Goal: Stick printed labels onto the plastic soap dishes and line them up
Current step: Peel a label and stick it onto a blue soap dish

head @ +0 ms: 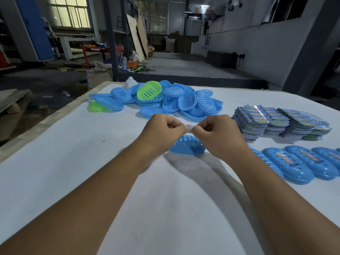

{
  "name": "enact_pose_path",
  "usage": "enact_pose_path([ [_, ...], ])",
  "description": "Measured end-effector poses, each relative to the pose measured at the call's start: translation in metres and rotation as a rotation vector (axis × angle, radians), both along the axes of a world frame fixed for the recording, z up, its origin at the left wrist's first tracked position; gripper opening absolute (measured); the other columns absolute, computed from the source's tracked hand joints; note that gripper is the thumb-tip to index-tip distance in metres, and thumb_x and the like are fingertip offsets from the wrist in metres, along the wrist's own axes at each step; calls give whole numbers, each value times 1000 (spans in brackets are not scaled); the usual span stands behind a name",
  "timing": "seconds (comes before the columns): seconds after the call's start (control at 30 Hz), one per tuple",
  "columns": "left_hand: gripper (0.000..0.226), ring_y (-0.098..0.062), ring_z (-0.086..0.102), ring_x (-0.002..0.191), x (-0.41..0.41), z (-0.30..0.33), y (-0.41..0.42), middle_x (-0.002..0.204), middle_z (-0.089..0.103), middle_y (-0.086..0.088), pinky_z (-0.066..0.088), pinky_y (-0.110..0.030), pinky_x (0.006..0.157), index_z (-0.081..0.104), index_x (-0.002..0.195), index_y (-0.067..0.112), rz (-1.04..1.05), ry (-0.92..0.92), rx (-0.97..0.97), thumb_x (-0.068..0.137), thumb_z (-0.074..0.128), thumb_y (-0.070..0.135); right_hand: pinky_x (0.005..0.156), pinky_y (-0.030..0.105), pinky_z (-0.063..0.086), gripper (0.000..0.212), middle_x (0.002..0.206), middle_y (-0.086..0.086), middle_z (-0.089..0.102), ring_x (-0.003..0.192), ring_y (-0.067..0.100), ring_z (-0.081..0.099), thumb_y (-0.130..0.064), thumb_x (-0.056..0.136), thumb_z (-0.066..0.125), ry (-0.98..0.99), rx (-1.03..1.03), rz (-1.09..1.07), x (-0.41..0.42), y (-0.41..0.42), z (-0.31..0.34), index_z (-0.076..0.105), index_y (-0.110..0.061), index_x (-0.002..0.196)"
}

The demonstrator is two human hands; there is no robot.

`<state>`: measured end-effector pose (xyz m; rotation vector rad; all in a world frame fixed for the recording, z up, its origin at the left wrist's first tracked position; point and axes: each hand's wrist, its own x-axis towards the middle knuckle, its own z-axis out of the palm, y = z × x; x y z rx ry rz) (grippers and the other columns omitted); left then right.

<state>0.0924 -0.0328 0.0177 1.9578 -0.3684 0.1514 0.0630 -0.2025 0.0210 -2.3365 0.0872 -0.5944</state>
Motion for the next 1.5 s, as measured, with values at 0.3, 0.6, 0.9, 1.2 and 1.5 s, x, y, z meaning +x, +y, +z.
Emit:
enact_pose_path([
  [0.3, 13, -1, 61, 63, -7, -4, -6, 71, 74, 9, 46, -25, 66, 78, 80, 23, -56, 82, -64, 81, 71, 33, 52, 27, 45, 26, 56, -15, 64, 53, 6, 56, -45, 77, 67, -4, -16, 20, 0, 0, -1, 68, -24, 61],
  [0.6, 10, 4, 64, 67, -7, -4, -4, 74, 74, 13, 45, -23, 68, 78, 81, 28, -67, 90, -68, 82, 69, 32, 50, 25, 44, 24, 55, -12, 64, 48, 3, 52, -41, 75, 69, 1, 0, 37, 0, 1, 0, 69, -20, 62],
  [0.9, 10, -4, 68, 78, -1, 1, 1, 78, 75, 11, 51, -19, 69, 78, 75, 28, 8, 57, -86, 83, 74, 32, 54, 10, 40, 21, 68, -20, 70, 61, -5, 59, -34, 94, 67, -71, -51, 214, 0, 2, -3, 72, -35, 73],
  [1.2, 11, 8, 56, 56, 2, 5, 1, 63, 68, 14, 42, -6, 51, 76, 77, 27, 38, 73, -97, 86, 75, 34, 50, 27, 35, 35, 57, 6, 62, 48, 10, 37, -40, 85, 71, 27, 11, 15, 6, -8, -1, 71, -15, 61],
  [1.5, 8, -22, 73, 80, 3, -7, 2, 77, 76, -3, 58, -39, 75, 77, 76, 20, 41, 192, -99, 79, 79, 27, 53, 29, 31, 46, 50, 5, 47, 44, 13, 31, -45, 79, 75, 161, 107, 67, 6, -14, -1, 66, -1, 67],
])
